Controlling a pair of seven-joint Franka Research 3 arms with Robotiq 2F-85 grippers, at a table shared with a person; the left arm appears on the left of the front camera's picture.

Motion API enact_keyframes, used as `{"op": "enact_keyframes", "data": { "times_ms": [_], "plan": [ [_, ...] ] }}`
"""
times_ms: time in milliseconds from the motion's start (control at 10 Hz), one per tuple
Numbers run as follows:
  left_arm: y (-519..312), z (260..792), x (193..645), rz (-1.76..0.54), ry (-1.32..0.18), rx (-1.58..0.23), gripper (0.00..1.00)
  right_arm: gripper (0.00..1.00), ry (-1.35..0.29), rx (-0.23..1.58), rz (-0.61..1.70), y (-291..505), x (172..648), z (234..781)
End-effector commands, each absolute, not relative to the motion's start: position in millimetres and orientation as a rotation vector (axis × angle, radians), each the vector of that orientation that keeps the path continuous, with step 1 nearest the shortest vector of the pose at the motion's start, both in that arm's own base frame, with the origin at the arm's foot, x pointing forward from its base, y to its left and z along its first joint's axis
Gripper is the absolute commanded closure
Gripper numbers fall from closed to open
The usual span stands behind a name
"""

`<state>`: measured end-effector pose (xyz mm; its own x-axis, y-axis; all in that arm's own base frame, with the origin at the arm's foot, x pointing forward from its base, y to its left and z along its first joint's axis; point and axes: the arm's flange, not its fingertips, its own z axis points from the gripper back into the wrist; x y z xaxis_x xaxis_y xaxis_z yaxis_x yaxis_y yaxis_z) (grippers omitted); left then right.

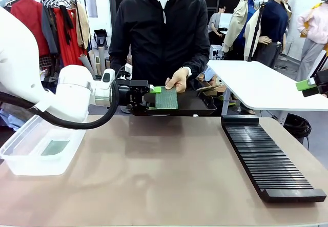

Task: Sort PCBs into racks and boxes based on the side picked up.
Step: Pick up the Blank PCB handed by the Human.

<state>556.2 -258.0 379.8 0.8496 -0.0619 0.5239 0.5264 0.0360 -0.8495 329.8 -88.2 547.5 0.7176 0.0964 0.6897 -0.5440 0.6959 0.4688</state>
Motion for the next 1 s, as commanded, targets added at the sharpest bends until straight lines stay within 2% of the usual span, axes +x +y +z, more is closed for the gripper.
{"op": "enact_keyframes", "data": {
  "times_ms": [0, 500, 600, 700, 900],
  "plan": [
    [-266, 376, 566, -0.473, -0.374, -1.479, 0.0, 0.0, -0.713, 0.74, 0.4, -87, 332, 548],
    [-286, 376, 582, -0.392, -0.426, -1.461, 0.0, 0.0, -0.713, 0.74, 0.4, -87, 332, 548],
    [-288, 375, 582, -0.393, -0.426, -1.46, 0.04, 0.0, -0.713, 0.74, 0.4, -87, 332, 548],
    [-289, 375, 581, -0.391, -0.423, -1.458, 0.14, 0.0, -0.713, 0.74, 0.4, -87, 332, 548],
    [-291, 374, 580, -0.39, -0.415, -1.454, 0.47, 0.0, -0.713, 0.74, 0.4, -87, 332, 548]
  ]
}}
